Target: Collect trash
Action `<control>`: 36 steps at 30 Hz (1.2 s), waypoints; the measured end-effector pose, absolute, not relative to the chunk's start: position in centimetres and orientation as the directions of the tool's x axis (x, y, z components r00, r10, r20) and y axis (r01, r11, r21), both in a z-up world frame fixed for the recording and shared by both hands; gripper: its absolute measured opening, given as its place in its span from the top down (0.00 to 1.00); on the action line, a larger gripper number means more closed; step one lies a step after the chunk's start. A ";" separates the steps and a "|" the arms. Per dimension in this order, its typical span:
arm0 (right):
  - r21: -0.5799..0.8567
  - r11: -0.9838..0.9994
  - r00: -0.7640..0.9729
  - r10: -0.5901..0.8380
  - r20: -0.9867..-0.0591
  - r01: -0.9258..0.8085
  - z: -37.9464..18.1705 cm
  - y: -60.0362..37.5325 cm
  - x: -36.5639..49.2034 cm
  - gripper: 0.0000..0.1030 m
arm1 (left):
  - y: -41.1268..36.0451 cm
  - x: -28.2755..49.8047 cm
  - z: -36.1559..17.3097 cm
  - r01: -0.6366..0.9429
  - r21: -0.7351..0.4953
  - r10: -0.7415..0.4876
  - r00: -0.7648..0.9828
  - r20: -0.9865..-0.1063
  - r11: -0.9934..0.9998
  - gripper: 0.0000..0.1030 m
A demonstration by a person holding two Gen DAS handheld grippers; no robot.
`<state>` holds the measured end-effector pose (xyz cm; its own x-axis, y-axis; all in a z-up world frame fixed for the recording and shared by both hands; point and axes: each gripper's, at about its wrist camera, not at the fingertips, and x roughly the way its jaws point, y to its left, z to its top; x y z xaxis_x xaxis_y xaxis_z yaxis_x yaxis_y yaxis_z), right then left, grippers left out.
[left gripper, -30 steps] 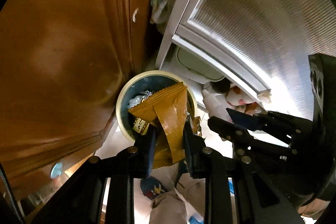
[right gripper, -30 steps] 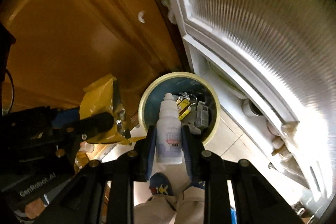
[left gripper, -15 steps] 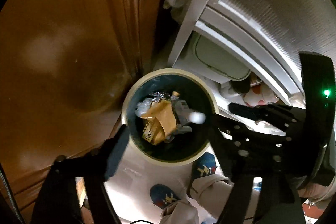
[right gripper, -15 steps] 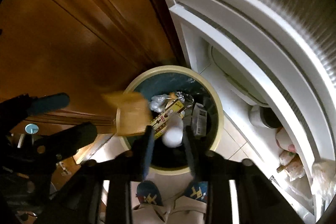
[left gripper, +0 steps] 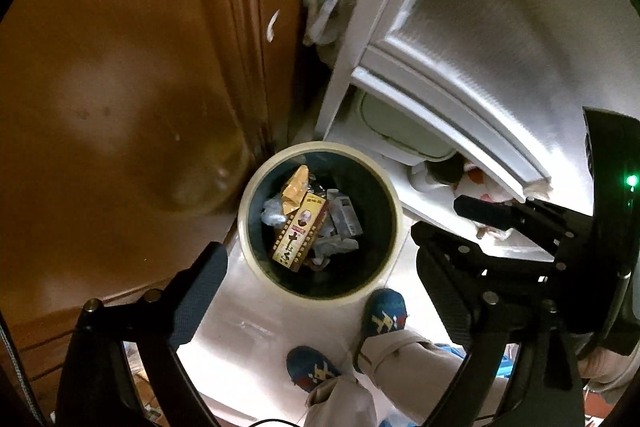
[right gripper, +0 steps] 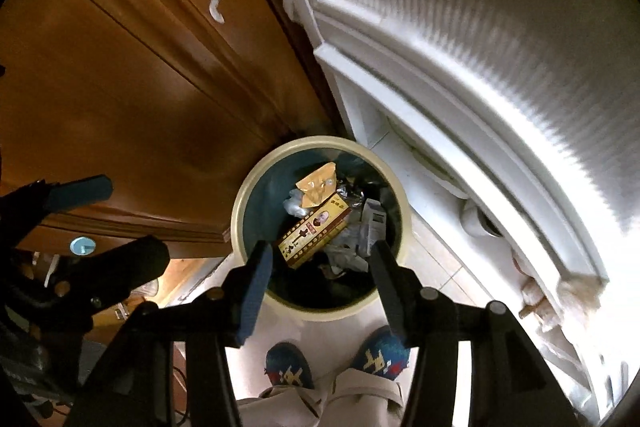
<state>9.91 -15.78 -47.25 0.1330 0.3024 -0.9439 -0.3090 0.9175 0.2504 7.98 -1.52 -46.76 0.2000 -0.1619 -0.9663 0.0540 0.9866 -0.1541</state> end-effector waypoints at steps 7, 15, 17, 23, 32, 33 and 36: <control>0.221 0.931 0.172 0.278 -0.945 -0.291 -41.7 -17.3 8.7 0.50 | -2.8 6.2 -41.1 0.079 -0.145 -0.158 0.193 -0.968 0.986 0.08; 0.175 0.937 0.207 0.244 -0.947 -0.303 -34.6 -18.5 7.0 0.49 | -4.2 4.1 -33.8 0.097 -0.121 -0.139 0.205 -0.969 0.988 0.08; 0.173 0.937 0.216 0.244 -0.945 -0.304 -32.7 -18.8 6.6 0.49 | -4.3 3.7 -31.7 0.111 -0.115 -0.137 0.220 -0.966 0.987 0.08; 0.146 0.943 0.266 0.229 -0.937 -0.298 -26.8 -19.6 5.7 0.48 | -4.5 3.1 -26.5 0.134 -0.097 -0.131 0.267 -0.955 0.986 0.08; 0.155 0.951 0.367 0.250 -0.896 -0.269 -17.4 -20.9 4.8 0.47 | -3.7 2.9 -16.2 0.118 -0.040 -0.086 0.412 -0.907 0.992 0.08; 0.159 0.951 0.379 0.254 -0.890 -0.265 -16.5 -21.0 4.9 0.47 | -3.7 2.9 -15.3 0.112 -0.031 -0.076 0.426 -0.901 0.993 0.08; 0.170 0.950 0.435 0.272 -0.858 -0.261 -13.0 -21.2 4.8 0.47 | -3.4 2.8 -12.0 0.090 -0.019 -0.060 0.478 -0.877 0.996 0.08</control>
<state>4.79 -21.22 -12.97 0.4349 0.2725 -0.8583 -0.2609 0.9504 0.1695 2.84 -3.37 -11.99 0.4776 -0.0595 -0.8766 0.0899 0.9958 -0.0187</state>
